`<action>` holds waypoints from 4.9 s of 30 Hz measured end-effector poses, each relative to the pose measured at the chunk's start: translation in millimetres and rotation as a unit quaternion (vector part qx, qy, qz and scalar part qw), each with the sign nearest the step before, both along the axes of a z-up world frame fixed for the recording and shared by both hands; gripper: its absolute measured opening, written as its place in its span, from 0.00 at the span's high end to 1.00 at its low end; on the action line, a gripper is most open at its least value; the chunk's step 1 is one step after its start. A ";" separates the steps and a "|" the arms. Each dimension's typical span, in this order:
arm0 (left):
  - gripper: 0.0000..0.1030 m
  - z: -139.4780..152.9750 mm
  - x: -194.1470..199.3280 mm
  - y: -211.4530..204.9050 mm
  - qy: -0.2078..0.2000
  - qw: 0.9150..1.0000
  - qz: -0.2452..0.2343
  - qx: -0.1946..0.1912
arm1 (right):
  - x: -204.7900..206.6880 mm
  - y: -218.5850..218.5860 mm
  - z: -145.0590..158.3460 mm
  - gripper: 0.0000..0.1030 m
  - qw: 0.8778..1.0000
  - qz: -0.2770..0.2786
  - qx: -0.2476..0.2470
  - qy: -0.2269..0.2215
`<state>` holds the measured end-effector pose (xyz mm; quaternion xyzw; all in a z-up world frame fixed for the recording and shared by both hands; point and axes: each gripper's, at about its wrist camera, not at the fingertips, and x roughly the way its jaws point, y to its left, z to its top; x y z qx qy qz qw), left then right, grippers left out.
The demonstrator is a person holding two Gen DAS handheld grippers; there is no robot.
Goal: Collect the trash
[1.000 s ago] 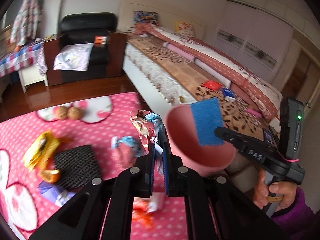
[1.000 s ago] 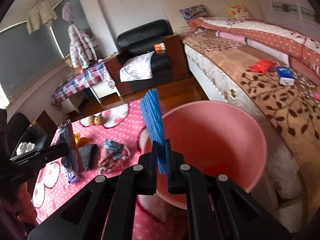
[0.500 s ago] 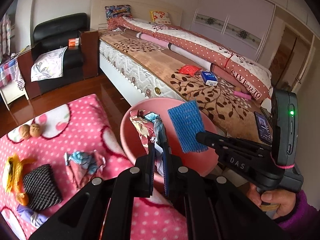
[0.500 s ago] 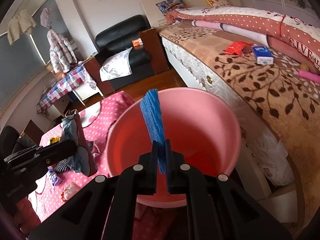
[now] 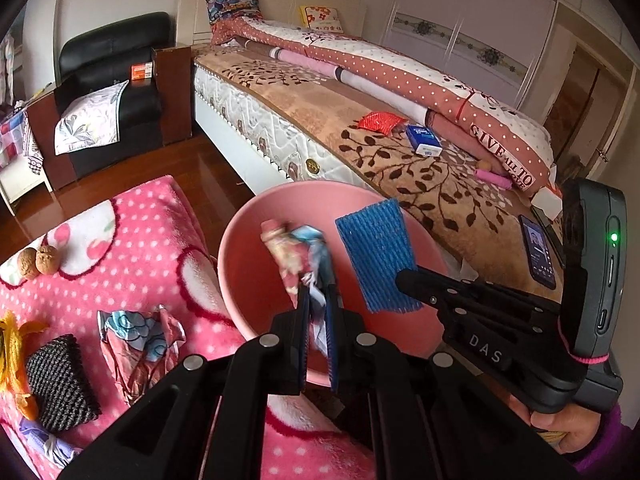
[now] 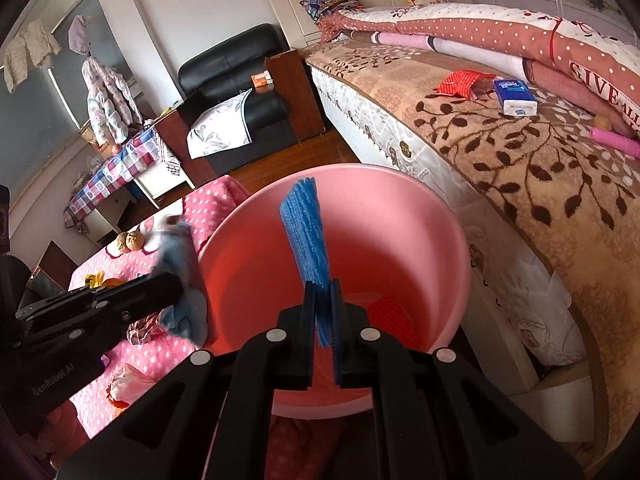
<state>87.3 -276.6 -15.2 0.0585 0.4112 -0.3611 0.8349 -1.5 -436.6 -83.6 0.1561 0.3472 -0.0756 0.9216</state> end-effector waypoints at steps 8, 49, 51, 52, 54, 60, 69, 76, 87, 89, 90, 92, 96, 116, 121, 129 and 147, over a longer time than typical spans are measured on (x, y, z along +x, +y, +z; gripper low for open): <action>0.83 1.5 -2.0 0.6 -0.002 1.000 0.003 -0.010 | 0.5 -1.3 0.1 0.93 1.000 -0.004 0.001 0.000; 0.50 -5.2 -45.0 157.9 -0.004 0.999 0.049 0.004 | -2.3 44.5 8.9 0.73 0.999 0.036 -0.003 -0.008; 0.50 -16.4 -46.1 153.8 0.016 0.999 0.033 0.010 | -1.4 48.1 8.2 0.73 0.999 0.040 -0.003 -0.006; 0.50 -19.7 -46.3 152.0 0.019 0.999 0.031 0.014 | -1.1 49.9 8.0 0.73 0.999 0.042 -0.004 -0.005; 0.50 -27.1 -45.3 148.4 0.027 0.999 0.030 0.020 | -0.9 53.0 7.7 0.73 0.999 0.045 -0.006 -0.004; 0.50 -45.3 -34.3 143.7 0.059 0.997 0.034 0.024 | 0.9 60.8 5.2 0.73 0.998 0.058 -0.010 0.002; 0.63 -52.0 -30.1 150.8 0.080 0.996 0.032 0.001 | 13.2 83.7 3.4 0.73 0.995 0.101 -0.001 0.006; 0.65 -39.7 -34.0 174.6 0.062 0.997 0.046 -0.019 | 32.8 115.5 -1.6 0.73 0.989 0.143 0.020 0.019; 0.65 -28.7 -41.1 232.6 0.055 0.992 0.101 -0.054 | 76.6 177.2 -15.3 0.61 0.985 0.167 0.004 0.043; 0.65 -29.2 -42.6 243.5 0.056 0.991 0.109 -0.058 | 84.0 185.4 -19.9 0.61 0.985 0.164 -0.012 0.050; 0.65 -29.0 -42.9 248.4 0.057 0.990 0.113 -0.062 | 87.4 189.6 -22.6 0.61 0.985 0.162 -0.023 0.054; 0.64 -29.1 -43.7 255.3 0.057 0.989 0.119 -0.066 | 92.4 197.1 -28.5 0.61 0.984 0.160 -0.043 0.063; 0.64 -29.1 -45.2 264.9 0.057 0.988 0.125 -0.072 | 95.0 202.9 -38.9 0.61 0.983 0.157 -0.068 0.074; 0.64 -14.1 -46.7 261.0 0.042 0.985 0.150 -0.071 | 60.7 180.7 -13.4 0.72 0.982 0.188 -0.017 0.017; 0.64 -8.3 -42.1 255.7 0.038 0.983 0.163 -0.072 | 48.9 176.2 -2.4 0.72 0.980 0.196 -0.014 -0.003; 0.64 5.2 -33.8 243.5 0.022 0.981 0.177 -0.072 | 32.7 165.2 16.3 0.72 0.980 0.193 -0.022 -0.037; 0.64 40.3 -18.8 183.3 -0.033 0.987 0.150 -0.056 | 12.2 84.2 31.4 0.72 0.992 0.101 0.010 -0.072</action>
